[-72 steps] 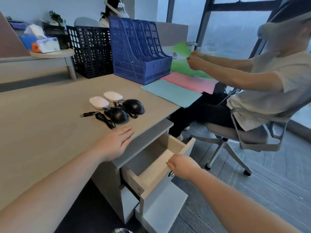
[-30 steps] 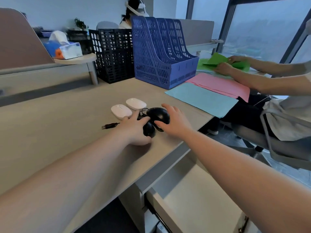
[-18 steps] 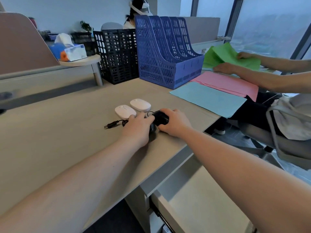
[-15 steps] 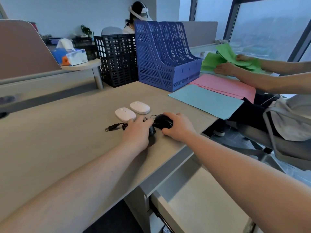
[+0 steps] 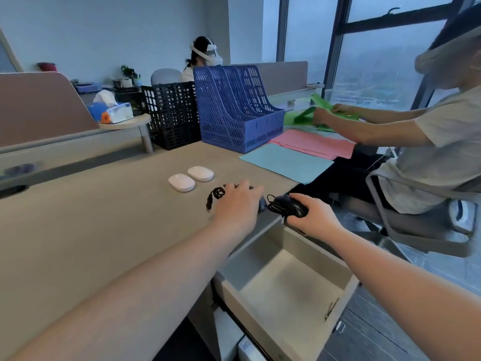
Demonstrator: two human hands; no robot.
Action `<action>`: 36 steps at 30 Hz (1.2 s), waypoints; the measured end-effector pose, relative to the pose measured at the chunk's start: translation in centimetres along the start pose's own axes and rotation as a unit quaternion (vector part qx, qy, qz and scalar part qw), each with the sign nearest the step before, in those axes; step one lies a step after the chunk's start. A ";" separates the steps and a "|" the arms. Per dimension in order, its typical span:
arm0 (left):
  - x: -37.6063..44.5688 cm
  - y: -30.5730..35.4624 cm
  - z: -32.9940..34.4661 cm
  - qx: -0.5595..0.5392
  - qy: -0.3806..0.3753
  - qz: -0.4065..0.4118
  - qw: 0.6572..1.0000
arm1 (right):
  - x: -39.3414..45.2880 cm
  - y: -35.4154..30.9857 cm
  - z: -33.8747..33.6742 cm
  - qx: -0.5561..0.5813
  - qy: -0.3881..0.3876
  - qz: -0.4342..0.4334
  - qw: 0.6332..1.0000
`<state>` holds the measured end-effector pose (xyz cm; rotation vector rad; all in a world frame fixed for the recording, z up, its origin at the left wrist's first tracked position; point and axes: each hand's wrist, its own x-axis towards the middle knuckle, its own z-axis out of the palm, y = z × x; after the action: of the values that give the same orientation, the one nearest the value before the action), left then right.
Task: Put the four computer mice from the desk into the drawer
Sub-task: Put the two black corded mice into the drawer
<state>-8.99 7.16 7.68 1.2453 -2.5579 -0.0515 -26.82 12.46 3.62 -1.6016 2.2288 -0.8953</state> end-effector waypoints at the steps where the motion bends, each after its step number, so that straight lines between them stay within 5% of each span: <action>1: -0.4 1.0 0.0 0.001 0.001 0.011 1.000 | -0.7 0.5 -0.5 0.000 -0.003 0.002 1.000; 14: -3.7 8.0 8.6 0.026 -0.118 0.031 0.992 | -3.6 7.1 1.6 -0.020 -0.078 0.054 0.995; 36: -1.2 -0.3 24.9 -0.066 -0.266 -0.118 0.954 | 3.3 12.8 17.6 -0.049 -0.165 0.080 0.982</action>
<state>-14.99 5.54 -16.47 1.6551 -2.7485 -0.6858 -28.41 6.25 -17.41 -1.4604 2.1509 -0.4457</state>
